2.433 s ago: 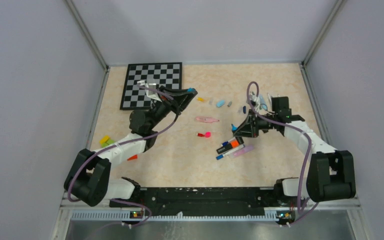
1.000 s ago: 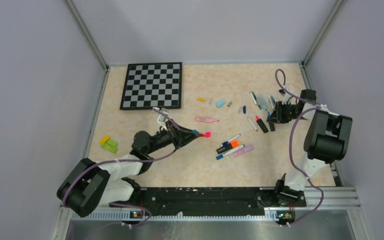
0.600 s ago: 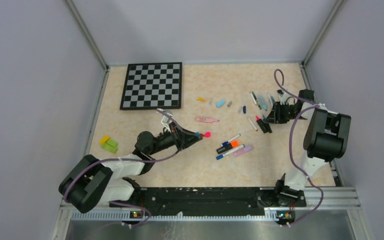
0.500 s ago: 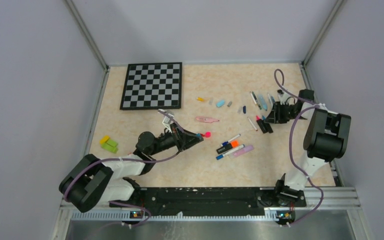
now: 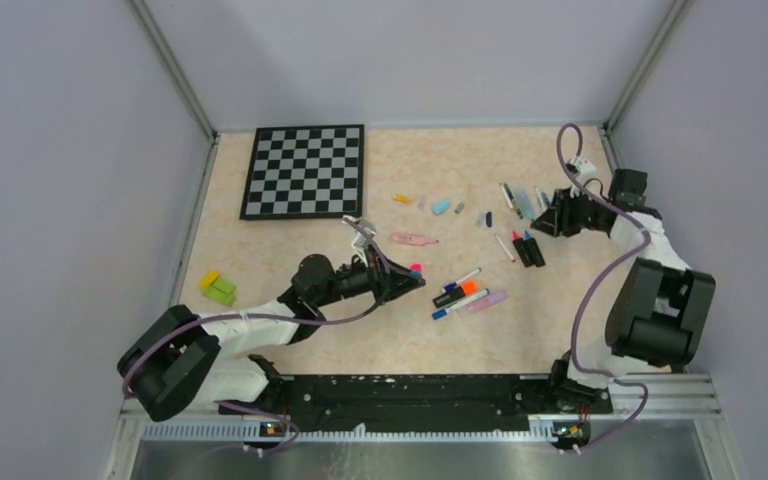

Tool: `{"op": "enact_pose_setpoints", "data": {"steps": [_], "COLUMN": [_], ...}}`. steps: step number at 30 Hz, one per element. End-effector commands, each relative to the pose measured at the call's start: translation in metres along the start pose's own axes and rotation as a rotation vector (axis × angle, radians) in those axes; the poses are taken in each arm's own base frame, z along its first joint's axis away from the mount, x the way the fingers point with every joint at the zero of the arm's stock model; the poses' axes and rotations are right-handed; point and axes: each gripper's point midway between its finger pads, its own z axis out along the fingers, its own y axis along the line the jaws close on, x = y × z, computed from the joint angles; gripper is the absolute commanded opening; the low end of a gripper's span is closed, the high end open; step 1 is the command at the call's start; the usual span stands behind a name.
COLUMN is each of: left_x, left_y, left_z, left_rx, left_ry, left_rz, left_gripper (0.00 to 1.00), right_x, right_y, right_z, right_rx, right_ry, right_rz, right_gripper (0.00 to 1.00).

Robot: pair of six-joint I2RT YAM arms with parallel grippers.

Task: Open the pen caps
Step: Place the pen at the center of the board, then place the pen cap at the center of the board.

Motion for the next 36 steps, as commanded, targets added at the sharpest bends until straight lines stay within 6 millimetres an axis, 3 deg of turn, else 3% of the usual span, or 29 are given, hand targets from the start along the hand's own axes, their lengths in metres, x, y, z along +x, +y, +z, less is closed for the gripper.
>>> {"op": "enact_pose_setpoints", "data": {"steps": [1,5,8,11,18,23,31,36], "left_x": [-0.002,0.007,0.015,0.019,0.026,0.039,0.067,0.073], "left_y": [0.005,0.016,0.029,0.041,0.094,0.127,0.170,0.185], "left_z": [0.020,0.036,0.048,0.062,0.080,0.084,0.091,0.090], "left_rx": [-0.057,-0.137,-0.213,-0.284,-0.584,-0.771,-0.929,-0.985], "left_ry": [0.036,0.102,0.156,0.200,0.291,0.414,0.568,0.614], "left_rz": [0.089,0.133,0.161,0.187,0.230,0.230,0.247,0.281], "left_gripper": [0.01,0.03,0.04,0.04,0.05,0.08,0.14,0.17], "right_x": [-0.031,-0.031,-0.023,-0.019,-0.022,-0.022,-0.021,-0.020], "right_y": [0.051,0.081,0.090,0.092,0.091,0.090,0.090,0.090], "right_z": [-0.029,-0.043,-0.046,-0.047,-0.048,-0.048,-0.048,-0.047], "right_rx": [-0.112,-0.165,-0.169,-0.159,-0.151,-0.144,-0.146,-0.149], "right_ry": [-0.146,-0.235,-0.272,-0.282,-0.278,-0.277,-0.275,-0.272], "right_rz": [-0.141,-0.231,-0.282,-0.308,-0.315,-0.317,-0.314,-0.312], "right_gripper": [0.33,0.33,0.33,0.33,0.33,0.32,0.33,0.32]}}
